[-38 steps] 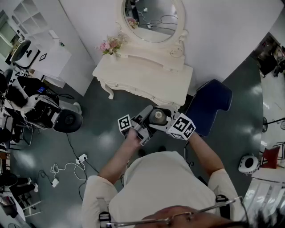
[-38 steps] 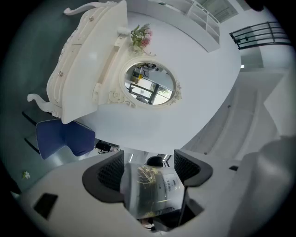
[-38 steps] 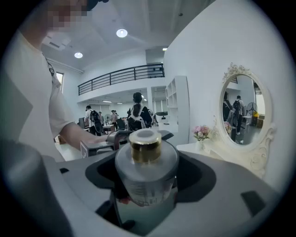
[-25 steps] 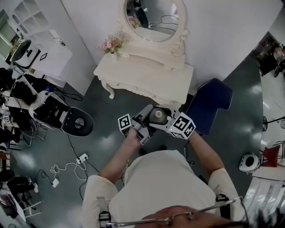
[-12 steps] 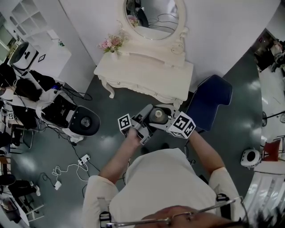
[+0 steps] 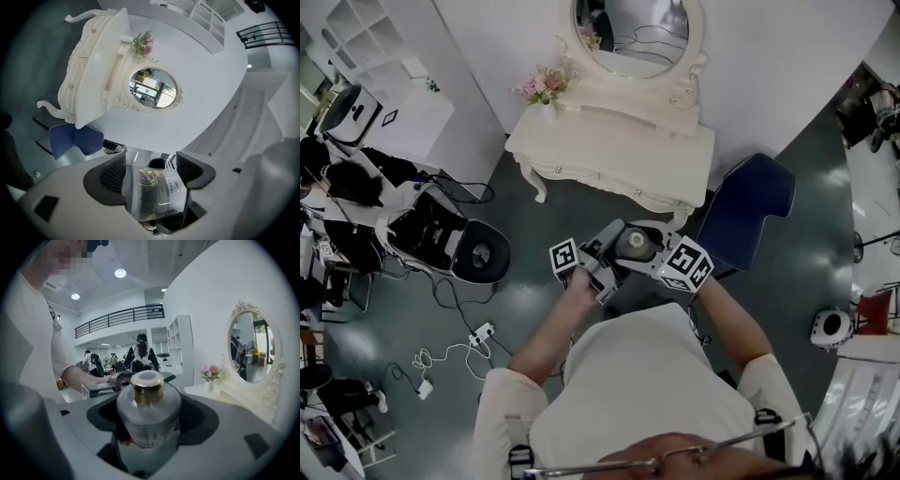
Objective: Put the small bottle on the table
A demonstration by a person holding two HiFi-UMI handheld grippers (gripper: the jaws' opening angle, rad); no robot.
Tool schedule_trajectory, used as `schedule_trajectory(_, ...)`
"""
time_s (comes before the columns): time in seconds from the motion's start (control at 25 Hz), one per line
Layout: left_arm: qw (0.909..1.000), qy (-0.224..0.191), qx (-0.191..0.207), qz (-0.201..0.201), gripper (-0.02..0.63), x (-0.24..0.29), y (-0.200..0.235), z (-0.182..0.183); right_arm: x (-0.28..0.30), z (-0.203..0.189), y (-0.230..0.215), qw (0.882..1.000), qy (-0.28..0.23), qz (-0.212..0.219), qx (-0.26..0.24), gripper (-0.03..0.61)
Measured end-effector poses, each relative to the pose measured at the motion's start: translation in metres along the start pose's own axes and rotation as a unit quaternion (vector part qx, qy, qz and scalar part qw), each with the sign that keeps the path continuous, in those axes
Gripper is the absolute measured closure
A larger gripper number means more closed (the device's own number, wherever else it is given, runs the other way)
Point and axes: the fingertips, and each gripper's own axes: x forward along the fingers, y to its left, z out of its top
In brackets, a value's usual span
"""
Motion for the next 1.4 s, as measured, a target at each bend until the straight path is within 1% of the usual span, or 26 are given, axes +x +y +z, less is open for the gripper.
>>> schedule_trajectory(0.24,1.0000,-0.001,0.005,0.005,0.284,-0.005,-0.004,0.010,0.010,0.007,-0.001,1.000,-0.001,0.003,-0.001,0.230)
schedule_trajectory(0.6,0.9999,-0.016,0.001,0.003,0.284,0.014,0.002,0.036,0.020,0.003,-0.032,1.000,0.008,0.019,0.001,0.232)
schedule_trajectory(1.0,0.9990,-0.043,0.002,0.006,0.284,0.071,0.011,0.090,0.028,0.008,-0.110,0.999,0.014,0.048,0.001,0.232)
schedule_trajectory(1.24,0.9978,-0.065,0.010,0.000,0.284,0.107,0.010,0.128,0.036,0.018,-0.161,0.997,0.015,0.070,-0.009,0.232)
schedule_trajectory(1.4,0.9969,-0.077,0.019,-0.002,0.284,0.123,0.012,0.144,0.038,0.020,-0.183,0.996,0.015,0.082,-0.017,0.232)
